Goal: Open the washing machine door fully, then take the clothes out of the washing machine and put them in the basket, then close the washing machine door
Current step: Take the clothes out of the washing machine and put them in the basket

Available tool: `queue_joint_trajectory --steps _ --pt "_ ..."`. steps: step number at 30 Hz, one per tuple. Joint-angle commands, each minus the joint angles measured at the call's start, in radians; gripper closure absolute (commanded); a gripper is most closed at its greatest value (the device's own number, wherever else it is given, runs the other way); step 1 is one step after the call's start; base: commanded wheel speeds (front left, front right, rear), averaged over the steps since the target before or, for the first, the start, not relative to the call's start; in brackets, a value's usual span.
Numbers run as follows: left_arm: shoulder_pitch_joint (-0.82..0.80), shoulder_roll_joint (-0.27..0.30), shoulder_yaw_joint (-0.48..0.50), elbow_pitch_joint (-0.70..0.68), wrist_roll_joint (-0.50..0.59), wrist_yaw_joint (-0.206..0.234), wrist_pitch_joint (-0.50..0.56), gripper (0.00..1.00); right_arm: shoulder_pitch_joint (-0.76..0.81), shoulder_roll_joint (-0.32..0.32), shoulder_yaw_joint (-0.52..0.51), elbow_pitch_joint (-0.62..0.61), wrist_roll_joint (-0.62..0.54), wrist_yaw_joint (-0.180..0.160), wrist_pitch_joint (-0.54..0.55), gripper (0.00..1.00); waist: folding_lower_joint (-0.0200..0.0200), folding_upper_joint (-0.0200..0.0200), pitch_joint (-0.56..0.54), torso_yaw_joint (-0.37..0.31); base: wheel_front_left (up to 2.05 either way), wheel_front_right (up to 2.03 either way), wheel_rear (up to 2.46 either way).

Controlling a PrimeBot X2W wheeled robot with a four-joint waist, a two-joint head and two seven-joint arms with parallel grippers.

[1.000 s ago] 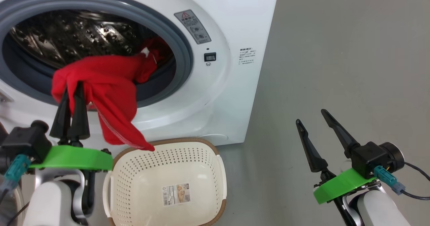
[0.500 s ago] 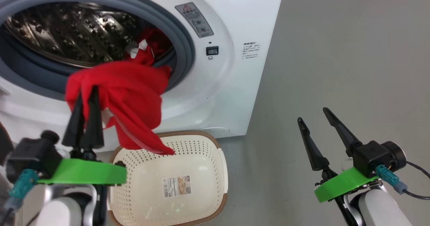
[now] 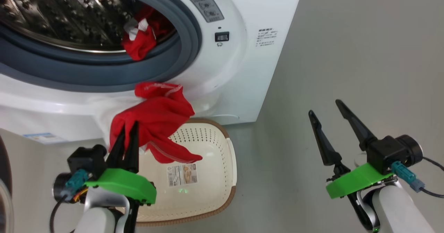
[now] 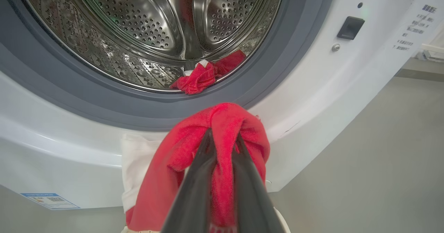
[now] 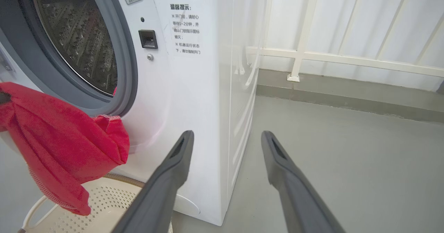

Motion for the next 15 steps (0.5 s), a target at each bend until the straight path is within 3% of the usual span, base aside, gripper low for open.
queue_joint_trajectory --steps 1,9,15 --pt "-0.047 0.011 0.022 0.022 -0.018 -0.004 -0.015 1.0 -0.027 -0.007 0.017 -0.031 -0.011 0.006 -0.006 0.0 0.0 0.0 0.037 -0.001 0.0 0.0 0.0" --pt "-0.14 0.007 -0.006 0.25 -0.016 0.007 -0.046 1.0 -0.053 -0.013 0.009 -0.041 -0.012 0.006 -0.006 0.0 0.0 0.0 0.103 -0.001 0.0 0.0 0.0" --pt "-0.228 0.004 -0.017 0.476 -0.054 -0.011 -0.061 1.0 -0.068 -0.008 0.012 -0.044 -0.015 0.006 -0.006 0.0 0.0 0.0 0.151 -0.008 0.0 0.0 0.0"
